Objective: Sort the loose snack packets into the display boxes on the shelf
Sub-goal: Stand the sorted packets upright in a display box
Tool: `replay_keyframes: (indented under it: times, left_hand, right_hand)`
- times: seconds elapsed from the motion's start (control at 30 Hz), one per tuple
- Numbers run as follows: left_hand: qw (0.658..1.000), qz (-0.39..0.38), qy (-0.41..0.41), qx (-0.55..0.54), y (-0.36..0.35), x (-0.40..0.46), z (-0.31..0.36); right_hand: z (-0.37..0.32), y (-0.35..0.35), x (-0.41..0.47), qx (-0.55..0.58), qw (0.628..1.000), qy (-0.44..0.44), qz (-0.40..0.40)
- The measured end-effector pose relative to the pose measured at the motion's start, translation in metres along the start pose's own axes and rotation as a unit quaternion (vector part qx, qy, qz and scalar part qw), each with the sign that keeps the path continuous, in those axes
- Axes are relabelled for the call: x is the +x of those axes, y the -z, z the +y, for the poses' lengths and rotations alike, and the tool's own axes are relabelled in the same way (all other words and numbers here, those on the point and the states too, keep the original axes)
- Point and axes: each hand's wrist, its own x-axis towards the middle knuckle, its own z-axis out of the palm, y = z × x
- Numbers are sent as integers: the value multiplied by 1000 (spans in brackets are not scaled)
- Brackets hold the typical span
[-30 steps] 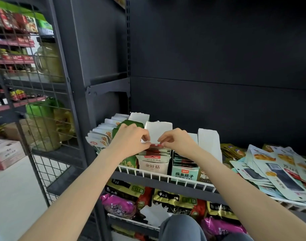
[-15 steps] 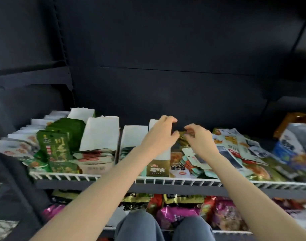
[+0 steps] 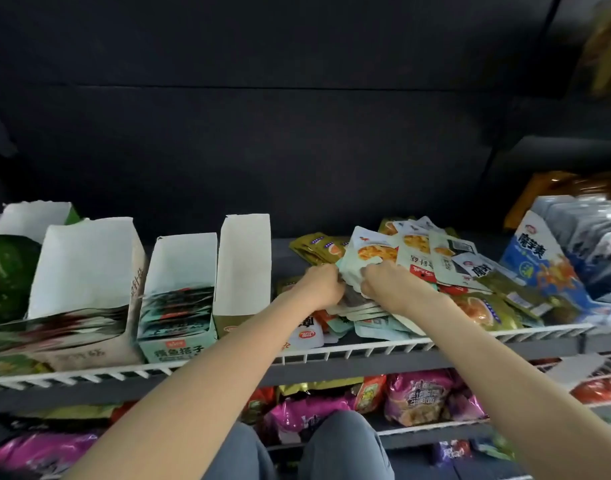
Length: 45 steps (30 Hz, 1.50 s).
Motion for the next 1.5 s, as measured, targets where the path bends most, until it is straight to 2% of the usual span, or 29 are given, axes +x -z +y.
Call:
replay_keyframes:
  times: [0.07, 0.17, 0.33, 0.47, 0.53, 0.63, 0.7, 0.77, 0.83, 0.97, 1.13, 1.23, 1.3, 1.33, 1.43, 1.5]
  left_hand:
    - [998, 39, -14, -53, 3, -1, -2]
    - [984, 98, -89, -117, 14, -9, 1]
    - [961, 221, -143, -84, 49, -37, 12]
    - [932, 306, -156, -116, 81, -68, -5]
    - [916, 355, -134, -133, 97, -80, -21]
    - [886, 418, -91, -180, 125, -106, -52]
    - [871, 432, -62, -226, 141, -124, -76]
    - [864, 427, -45, -264, 152, -141, -100]
    - [864, 433, -34, -256, 161, -161, -122]
    - [864, 488, -33, -115, 178, -200, -152]
    - [895, 428, -99, -74, 185, -224, -168]
    - [900, 419, -90, -80, 186, -232, -179]
    - [905, 417, -67, -47, 187, -236, -190]
    - [909, 412, -52, -28, 187, -239, -195]
    - [918, 396, -18, 33, 189, -247, -206]
    - [919, 388, -26, 61, 188, -252, -208]
  right_hand:
    - [5, 11, -2, 9, 1000, 8, 17]
    - [11, 27, -2, 41, 997, 33, 54]
    - [3, 53, -16, 154, 973, 65, 157]
    - [-17, 71, -34, 244, 946, 28, 213]
    - [-27, 74, -37, 328, 918, 19, 222]
    - [-59, 78, -40, 525, 824, 54, 206]
    - [-90, 82, -41, 582, 786, 80, 192]
    - [-123, 86, -40, 559, 793, 114, 213]
    - [-153, 89, -38, 521, 807, 148, 236]
    - [-206, 93, -37, 434, 845, 193, 245]
    - [-254, 92, -39, 255, 904, 237, 248]
    - [-274, 92, -41, 137, 923, 258, 250]
    - [-284, 91, -43, 85, 928, 266, 246]
    - [-287, 89, -43, 96, 929, 265, 238]
    - [-288, 83, -38, 256, 917, 246, 182]
    - [-285, 78, -36, 310, 908, 229, 162]
